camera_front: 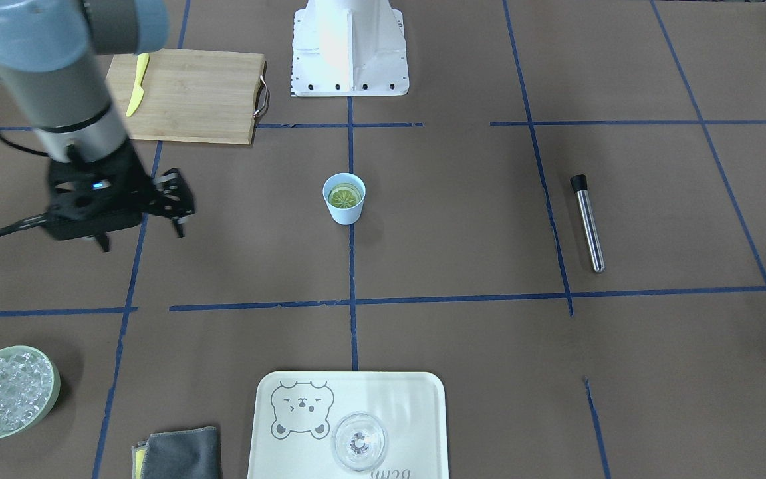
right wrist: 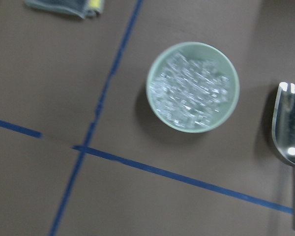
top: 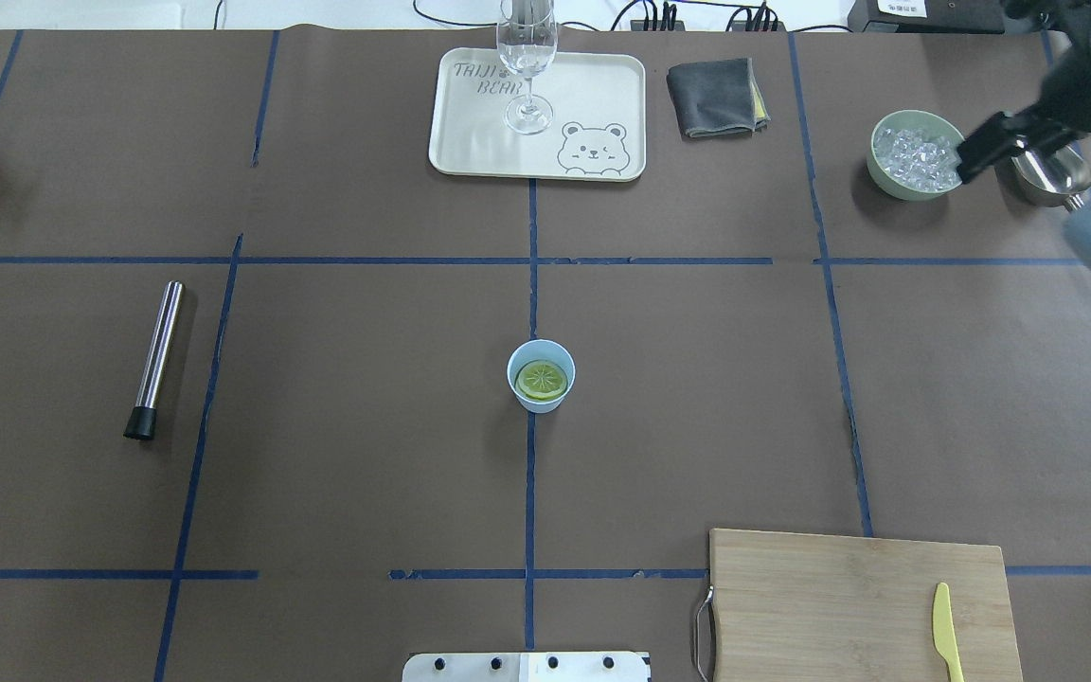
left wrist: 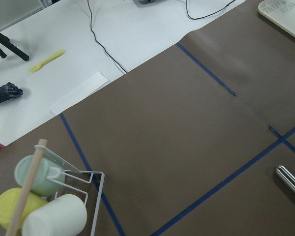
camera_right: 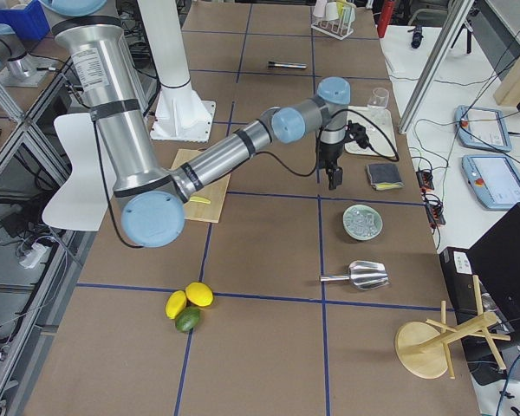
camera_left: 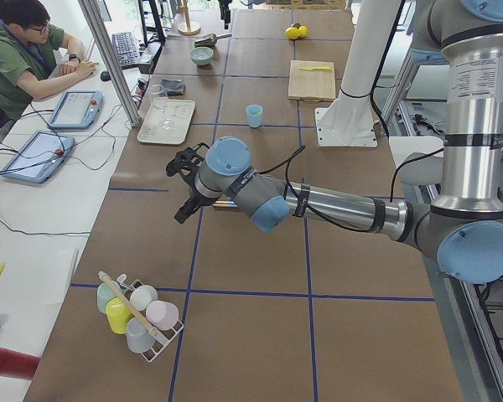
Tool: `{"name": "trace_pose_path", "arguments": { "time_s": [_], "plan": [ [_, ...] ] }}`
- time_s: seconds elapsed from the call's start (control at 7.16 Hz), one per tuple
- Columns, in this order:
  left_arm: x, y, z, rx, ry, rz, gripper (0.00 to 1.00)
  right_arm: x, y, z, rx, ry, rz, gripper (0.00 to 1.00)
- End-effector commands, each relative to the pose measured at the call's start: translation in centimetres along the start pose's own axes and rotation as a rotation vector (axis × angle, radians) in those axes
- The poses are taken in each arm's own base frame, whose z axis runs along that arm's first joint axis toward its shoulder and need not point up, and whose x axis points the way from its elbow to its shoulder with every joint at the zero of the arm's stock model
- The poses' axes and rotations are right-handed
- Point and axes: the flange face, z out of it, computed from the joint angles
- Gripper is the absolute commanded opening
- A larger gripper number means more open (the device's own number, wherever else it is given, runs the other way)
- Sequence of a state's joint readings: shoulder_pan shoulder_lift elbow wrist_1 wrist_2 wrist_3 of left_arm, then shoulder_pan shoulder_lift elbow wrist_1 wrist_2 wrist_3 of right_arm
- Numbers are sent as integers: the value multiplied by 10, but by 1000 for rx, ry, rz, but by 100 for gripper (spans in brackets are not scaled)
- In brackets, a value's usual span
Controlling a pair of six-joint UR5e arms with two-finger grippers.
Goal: Squeeze lemon into cup
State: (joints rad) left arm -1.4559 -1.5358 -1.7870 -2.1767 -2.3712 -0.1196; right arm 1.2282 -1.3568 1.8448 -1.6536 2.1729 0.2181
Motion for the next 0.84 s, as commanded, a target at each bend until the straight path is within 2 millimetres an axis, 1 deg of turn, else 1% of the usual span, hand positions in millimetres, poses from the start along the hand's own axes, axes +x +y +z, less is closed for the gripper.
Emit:
{"name": "trace_pose_path", "arguments": {
  "time_s": [0.0, 0.14, 0.28, 0.42, 0.56, 0.7],
  "plan": [
    [51, -11, 57, -26, -89, -115, 100, 126, 108, 13, 32, 36, 50, 100],
    [78, -15, 76, -26, -47, -186, 100, 155, 129, 16, 11, 10, 112, 100],
    [103, -13, 94, -30, -11, -229, 100, 177, 145, 16, 1, -20, 161, 100],
    [117, -11, 110, -30, -35, -263, 91, 186, 150, 13, -20, -19, 136, 100],
    [136, -7, 142, -50, -56, -304, 80, 184, 143, 7, -46, -17, 139, 100],
    [149, -4, 157, -54, -70, -311, 72, 184, 143, 7, -45, -19, 138, 100]
  ]
}}
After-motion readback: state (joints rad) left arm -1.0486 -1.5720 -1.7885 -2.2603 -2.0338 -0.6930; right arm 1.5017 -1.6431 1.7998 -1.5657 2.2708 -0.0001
